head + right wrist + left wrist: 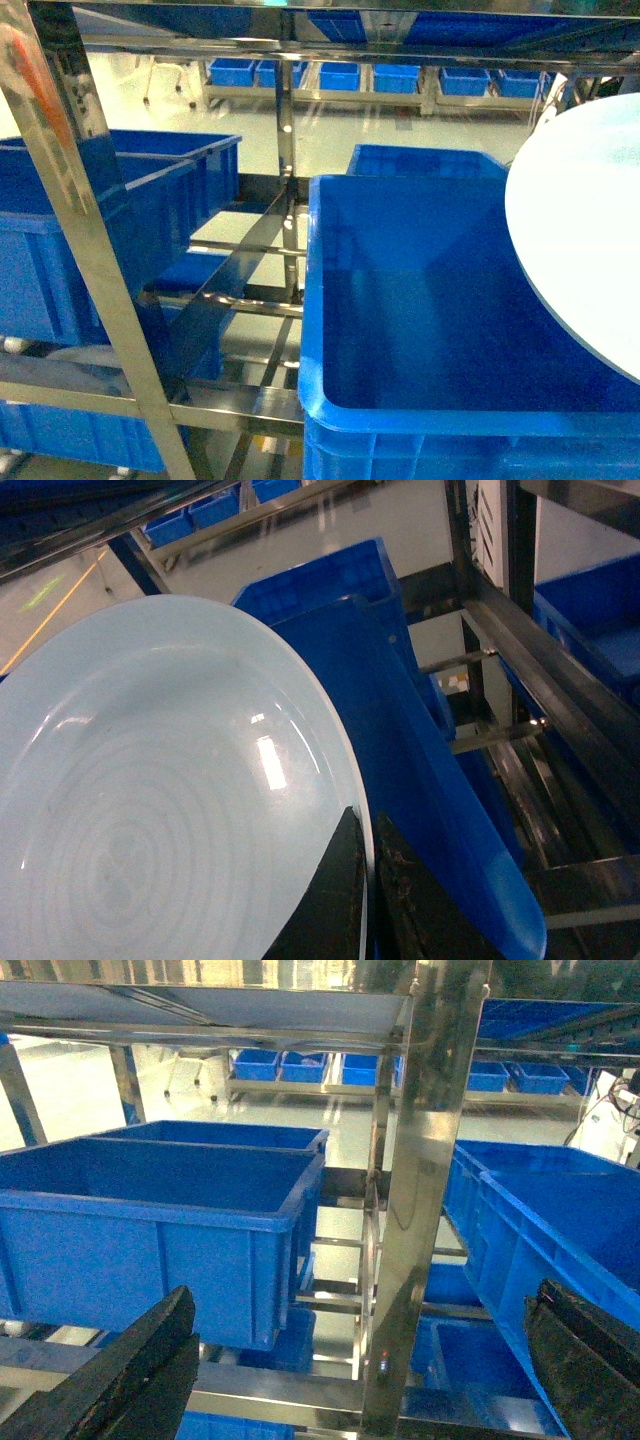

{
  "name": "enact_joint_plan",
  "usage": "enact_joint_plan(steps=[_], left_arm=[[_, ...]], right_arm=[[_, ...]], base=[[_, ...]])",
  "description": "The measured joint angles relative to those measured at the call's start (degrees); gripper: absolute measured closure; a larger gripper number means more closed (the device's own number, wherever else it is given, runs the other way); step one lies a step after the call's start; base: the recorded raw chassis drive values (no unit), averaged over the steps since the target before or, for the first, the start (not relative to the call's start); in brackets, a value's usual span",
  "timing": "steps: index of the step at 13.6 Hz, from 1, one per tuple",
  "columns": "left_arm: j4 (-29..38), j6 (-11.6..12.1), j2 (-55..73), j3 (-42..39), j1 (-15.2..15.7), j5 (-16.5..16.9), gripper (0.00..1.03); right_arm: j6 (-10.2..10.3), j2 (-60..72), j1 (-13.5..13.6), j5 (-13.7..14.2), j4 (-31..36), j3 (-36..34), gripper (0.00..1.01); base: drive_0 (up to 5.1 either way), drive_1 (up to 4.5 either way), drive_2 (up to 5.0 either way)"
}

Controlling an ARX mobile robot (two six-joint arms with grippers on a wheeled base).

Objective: Place blue tray on left shelf second layer neatly

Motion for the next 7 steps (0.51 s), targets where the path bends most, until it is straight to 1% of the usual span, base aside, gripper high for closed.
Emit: enact_joint_plan(steps=[2,3,4,5,6,7], left_arm=[[0.0,0.0,0.0,0.0,0.0,0.0,0.05],[0.0,0.0,0.0,0.0,0.0,0.02,0.05],[0.0,0.0,0.0,0.0,0.0,0.0,0.05],[0.0,0.0,0.0,0.0,0.0,0.0,0.05],[0.0,0.0,0.0,0.0,0.0,0.0,0.05],[0.02,0.0,0.0,0.0,0.0,0.0,0.05]], right_arm=[[4.22,4.0,0.11,0.02,0.35,0.68,0.99],[7.32,11.28,1.95,1.88,4.42,3.61,0.99],[7.06,31.85,7.3,7.89,15.12,12.76,0.99],[5.66,43.54,9.64,11.82,25.03,14.97,0.87],[5.42,43.04,9.84,11.72,28.3,12.0,0.74],[5.44,39.91,9.77,10.73,30.64,8.48,0.63]], base=[[0.0,0.0,0.0],[0.0,0.0,0.0],[0.0,0.0,0.0],[0.0,0.0,0.0],[0.0,0.0,0.0],[0.0,0.0,0.0]])
